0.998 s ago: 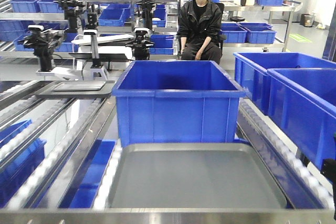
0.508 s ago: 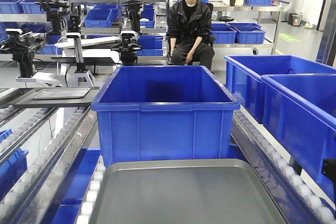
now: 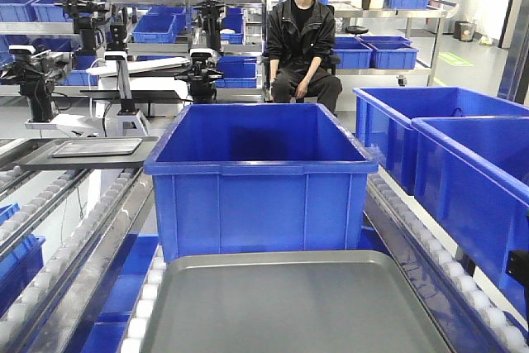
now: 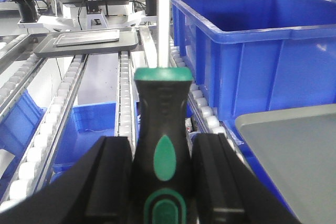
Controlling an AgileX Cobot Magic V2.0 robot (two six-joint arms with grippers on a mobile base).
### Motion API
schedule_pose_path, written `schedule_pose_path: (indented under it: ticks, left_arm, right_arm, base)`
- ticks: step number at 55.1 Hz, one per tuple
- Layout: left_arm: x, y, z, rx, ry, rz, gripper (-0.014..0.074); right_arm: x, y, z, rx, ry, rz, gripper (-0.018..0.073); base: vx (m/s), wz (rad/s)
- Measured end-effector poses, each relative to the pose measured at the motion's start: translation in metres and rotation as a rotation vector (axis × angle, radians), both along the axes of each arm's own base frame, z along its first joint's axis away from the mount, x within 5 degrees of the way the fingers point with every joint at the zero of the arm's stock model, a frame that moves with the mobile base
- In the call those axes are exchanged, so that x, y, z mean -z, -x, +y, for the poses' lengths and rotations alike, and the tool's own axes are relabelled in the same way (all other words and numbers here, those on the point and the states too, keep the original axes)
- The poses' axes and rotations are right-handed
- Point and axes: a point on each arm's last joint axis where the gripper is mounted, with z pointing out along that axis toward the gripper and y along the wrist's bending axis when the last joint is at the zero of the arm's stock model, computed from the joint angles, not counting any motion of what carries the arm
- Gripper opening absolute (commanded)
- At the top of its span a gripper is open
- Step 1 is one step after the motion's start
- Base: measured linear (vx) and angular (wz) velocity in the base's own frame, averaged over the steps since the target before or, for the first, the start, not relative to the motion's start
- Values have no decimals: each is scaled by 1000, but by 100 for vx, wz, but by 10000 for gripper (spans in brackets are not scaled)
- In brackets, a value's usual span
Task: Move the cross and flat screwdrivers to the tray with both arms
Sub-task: 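Lower both held screwdrivers toward the grey metal tray, then lay screwdrivers on the tray and open both grippers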
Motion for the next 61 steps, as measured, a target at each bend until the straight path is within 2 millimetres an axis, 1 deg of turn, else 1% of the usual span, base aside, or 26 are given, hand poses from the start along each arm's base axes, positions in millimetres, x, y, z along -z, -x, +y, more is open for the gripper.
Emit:
schedule_pose_path:
  ticks: [10,17,24,29,35,40,41,45,52,57,61]
  left_arm:
    - [0,0,0,-1,1,-2,0]
    - [4,-3,-2,8,50,22,0]
    - [11,-17,-9,45,172,84,1]
    - [19,-34,-23,126,242,124,1]
    - [36,-65,-48,235,328,196,3]
    - [46,-89,-74,309,372,242,3]
    - [45,-93,-78,322,382,240,3]
    - [50,-114,-102,369,407,271,3]
    - [66,-146,-142,416,451,360,3]
    - [86,-162,-164,423,483,449,3]
    - [99,-169,-176,406,534,517,4]
  right_arm:
    - [2,-3,1,0,-8,12,-8]
    - [10,-15,4,0,-40,70,-8]
    - [20,-32,8,-5,-66,151,-8]
    - [24,-48,21,-63,-47,214,-8]
    - [25,-70,48,-160,-34,268,-8]
    - [35,-91,68,-200,-40,340,-8]
    - [38,-96,71,-200,-47,356,-8]
    - [45,-110,79,-198,-74,404,-8]
    - [50,-126,86,-190,-100,444,-8]
    - [57,-133,89,-186,-100,468,-8]
    - [65,-138,91,-182,-98,494,-8]
  base:
    - [0,0]
    - [0,0]
    - [0,0]
    - [0,0]
    - [0,0]
    - [0,0]
    - [0,0]
    - [0,0]
    - [0,0]
    - [0,0]
    - [0,0]
